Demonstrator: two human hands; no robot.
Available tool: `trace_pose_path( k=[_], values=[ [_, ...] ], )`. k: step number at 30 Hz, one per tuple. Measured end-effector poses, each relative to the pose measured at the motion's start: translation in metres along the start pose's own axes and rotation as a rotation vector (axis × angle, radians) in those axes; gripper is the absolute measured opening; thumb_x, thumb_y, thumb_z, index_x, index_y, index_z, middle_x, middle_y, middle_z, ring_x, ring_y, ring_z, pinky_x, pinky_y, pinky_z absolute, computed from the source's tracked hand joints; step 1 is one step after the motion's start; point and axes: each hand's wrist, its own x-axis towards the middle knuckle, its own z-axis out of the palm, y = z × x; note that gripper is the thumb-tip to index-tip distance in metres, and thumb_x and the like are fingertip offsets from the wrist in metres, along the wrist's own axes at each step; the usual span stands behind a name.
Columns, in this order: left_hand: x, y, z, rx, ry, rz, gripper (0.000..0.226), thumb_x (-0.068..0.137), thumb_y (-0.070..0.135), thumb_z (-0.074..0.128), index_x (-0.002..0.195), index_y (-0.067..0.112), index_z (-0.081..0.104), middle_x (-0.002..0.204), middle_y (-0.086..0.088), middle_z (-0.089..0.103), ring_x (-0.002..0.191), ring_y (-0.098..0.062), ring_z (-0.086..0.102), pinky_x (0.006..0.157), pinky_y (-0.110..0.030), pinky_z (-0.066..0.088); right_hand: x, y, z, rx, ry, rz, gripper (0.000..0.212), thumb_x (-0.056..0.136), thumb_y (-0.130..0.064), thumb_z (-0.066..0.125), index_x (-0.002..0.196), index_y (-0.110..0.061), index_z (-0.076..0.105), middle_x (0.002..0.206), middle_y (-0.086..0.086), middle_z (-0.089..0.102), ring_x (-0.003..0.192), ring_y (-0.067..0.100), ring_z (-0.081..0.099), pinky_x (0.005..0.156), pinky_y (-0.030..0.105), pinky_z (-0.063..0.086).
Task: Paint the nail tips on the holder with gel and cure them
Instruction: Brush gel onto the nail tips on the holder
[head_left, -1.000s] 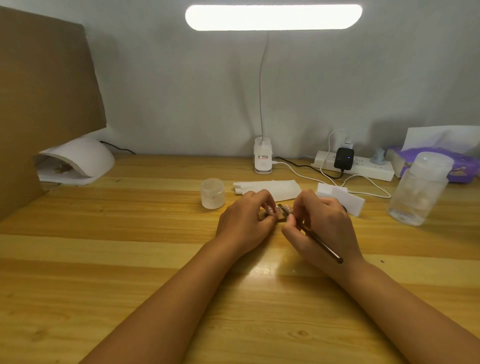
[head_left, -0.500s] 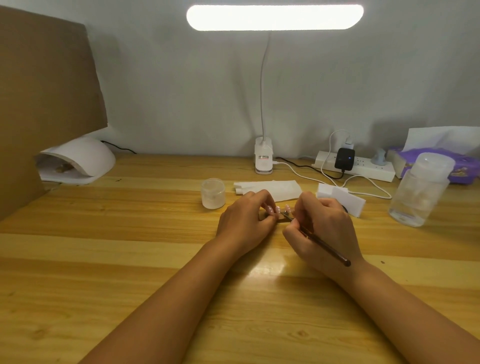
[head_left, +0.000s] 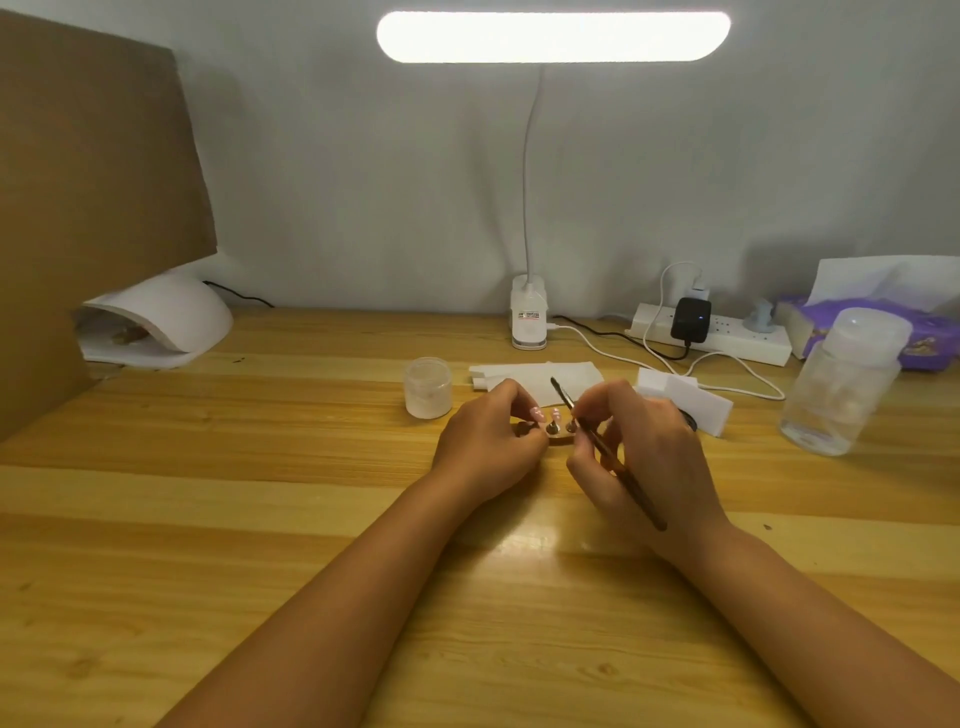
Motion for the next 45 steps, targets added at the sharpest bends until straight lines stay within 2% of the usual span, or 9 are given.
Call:
trace_pose_path(
  k=[6,15,24,31,34,38,40,42,45],
  values=[
    [0.000,0.000,0.000,0.010,0.002,0.007,0.018,0.086,0.023,0.063,0.085,0.034,0.050,0.093,0.011,0.063,0.079,-0.016,0.061,0.073,-0.036,0.050,-0.001,-0.003,-0.001,-0.011,-0.047,-0.014,0.014,0.078,-0.029,0.058,0.089,-0.024,0.053,0.072,-0.032,0.043,0.071,-0.004,0.050,0.072,0.014,0.035],
    [-0.001,0.002,-0.001,0.032,-0.006,-0.007,0.013,0.088,0.021,0.064,0.095,0.026,0.054,0.098,0.005,0.064,0.083,-0.016,0.059,0.072,-0.033,0.049,-0.001,-0.005,-0.003,-0.021,-0.120,-0.012,0.015,0.079,-0.029,0.062,0.092,-0.022,0.057,0.076,-0.025,0.052,0.069,0.005,0.052,0.071,0.022,0.039],
    [-0.001,0.002,-0.001,0.033,-0.013,-0.012,0.014,0.088,0.022,0.063,0.093,0.028,0.052,0.098,0.007,0.063,0.081,-0.015,0.058,0.065,-0.029,0.042,-0.002,-0.005,-0.004,0.016,-0.139,0.019,0.012,0.075,-0.029,0.058,0.084,-0.025,0.052,0.069,-0.016,0.055,0.071,0.003,0.049,0.065,0.020,0.037],
    [-0.001,0.001,-0.001,0.026,-0.017,-0.005,0.012,0.088,0.024,0.063,0.094,0.028,0.054,0.099,0.008,0.064,0.080,-0.013,0.057,0.067,-0.030,0.045,-0.001,-0.005,-0.005,0.084,0.015,0.029,0.009,0.075,-0.024,0.057,0.083,-0.020,0.052,0.063,-0.011,0.052,0.062,0.006,0.051,0.058,0.024,0.041],
    [-0.001,0.000,-0.001,0.029,-0.014,-0.008,0.012,0.089,0.025,0.063,0.093,0.030,0.053,0.101,0.010,0.063,0.081,-0.012,0.057,0.065,-0.028,0.043,0.004,0.001,-0.006,0.176,0.142,0.134,0.009,0.087,-0.023,0.054,0.094,-0.019,0.050,0.072,-0.009,0.056,0.062,0.009,0.057,0.053,0.038,0.051],
    [-0.001,0.001,-0.001,0.045,-0.024,-0.003,0.014,0.088,0.027,0.064,0.095,0.030,0.053,0.101,0.010,0.063,0.081,-0.011,0.057,0.066,-0.028,0.044,0.008,0.012,-0.008,0.229,0.222,0.271,0.011,0.101,-0.025,0.046,0.111,-0.025,0.046,0.092,-0.004,0.061,0.072,0.016,0.063,0.061,0.044,0.055],
    [-0.001,0.001,-0.001,0.072,-0.037,0.007,0.017,0.087,0.026,0.065,0.097,0.029,0.052,0.102,0.009,0.063,0.078,-0.010,0.056,0.066,-0.028,0.046,0.008,0.017,-0.007,0.169,0.193,0.271,0.010,0.101,-0.018,0.047,0.110,-0.018,0.052,0.098,0.000,0.058,0.082,0.022,0.062,0.068,0.041,0.053],
    [-0.002,0.001,-0.001,0.087,-0.045,0.018,0.020,0.087,0.025,0.065,0.098,0.029,0.050,0.102,0.009,0.063,0.076,-0.009,0.055,0.064,-0.027,0.044,0.006,0.020,-0.006,0.086,0.126,0.303,0.016,0.096,-0.007,0.052,0.111,-0.011,0.054,0.106,0.002,0.054,0.092,0.020,0.059,0.070,0.028,0.050],
    [-0.002,0.002,0.000,0.090,-0.033,0.036,0.020,0.088,0.022,0.064,0.096,0.028,0.048,0.101,0.008,0.062,0.074,-0.009,0.054,0.061,-0.025,0.039,0.005,0.019,-0.005,0.013,0.049,0.342,0.030,0.086,0.002,0.058,0.114,-0.008,0.051,0.109,0.003,0.049,0.093,0.015,0.053,0.069,0.022,0.046]
  ],
)
